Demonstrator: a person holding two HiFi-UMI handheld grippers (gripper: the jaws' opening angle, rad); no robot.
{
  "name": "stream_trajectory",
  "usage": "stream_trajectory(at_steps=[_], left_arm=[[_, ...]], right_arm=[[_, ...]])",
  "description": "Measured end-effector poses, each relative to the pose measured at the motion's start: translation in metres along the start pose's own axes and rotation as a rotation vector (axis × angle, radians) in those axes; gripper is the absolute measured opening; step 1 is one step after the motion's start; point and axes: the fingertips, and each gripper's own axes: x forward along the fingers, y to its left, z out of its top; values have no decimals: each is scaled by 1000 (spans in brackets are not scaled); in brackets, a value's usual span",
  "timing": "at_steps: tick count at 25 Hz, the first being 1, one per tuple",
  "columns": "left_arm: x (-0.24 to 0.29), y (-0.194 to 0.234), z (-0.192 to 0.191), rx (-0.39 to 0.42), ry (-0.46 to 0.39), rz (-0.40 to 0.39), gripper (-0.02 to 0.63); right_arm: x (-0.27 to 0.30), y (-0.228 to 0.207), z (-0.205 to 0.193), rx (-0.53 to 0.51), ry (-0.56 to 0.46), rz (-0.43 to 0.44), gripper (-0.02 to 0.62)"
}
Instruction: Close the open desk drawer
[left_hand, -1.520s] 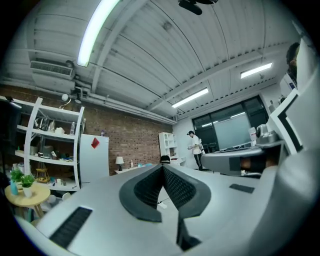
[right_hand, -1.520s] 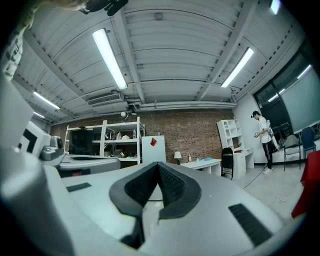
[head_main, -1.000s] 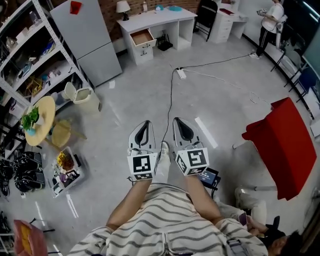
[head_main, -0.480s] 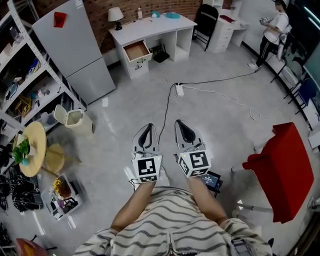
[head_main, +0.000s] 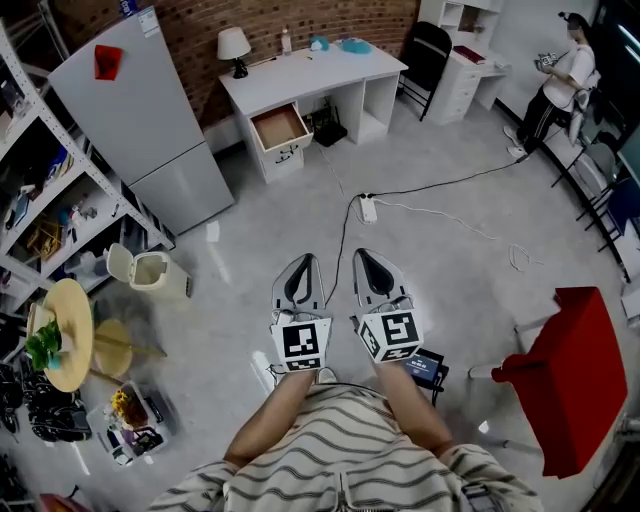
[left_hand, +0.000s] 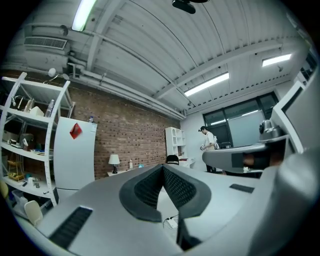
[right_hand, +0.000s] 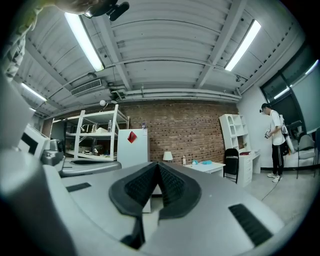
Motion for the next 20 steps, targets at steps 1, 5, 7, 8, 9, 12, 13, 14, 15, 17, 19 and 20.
stream_trajectory(at_steps=[1, 5, 7, 8, 9, 12, 13, 14, 15, 17, 19, 20], left_arm=[[10, 3, -3, -2, 5, 0, 6], [53, 12, -12, -3, 19, -2, 6], [76, 16, -16, -2, 20, 2, 6], [88, 18, -19, -1, 20, 6, 6], [100, 20, -21, 1, 21, 9, 6], [141, 29, -29, 13, 18, 23, 6], [157, 32, -31, 17, 17, 28, 6], [175, 34, -34, 20, 15, 33, 6], [194, 36, -35, 22, 14, 38, 6], [233, 41, -38, 16, 21, 49, 6], [273, 44, -41, 2, 33, 60, 6], [294, 45, -40, -3, 35, 64, 6]], right_arm=[[9, -5, -2, 2, 3, -2, 11], [48, -26, -12, 12, 13, 1, 11], [69, -38, -17, 18, 13, 4, 11], [80, -45, -19, 20, 13, 6, 11], [91, -52, -21, 22, 11, 7, 11], [129, -75, -30, 21, 3, 16, 11], [143, -85, -33, 24, 4, 19, 11], [158, -96, -36, 28, 5, 23, 11], [174, -108, -37, 30, 7, 29, 11], [207, -132, -35, 24, 10, 43, 11], [240, -157, -32, 14, 14, 55, 11], [258, -170, -30, 11, 16, 61, 11]])
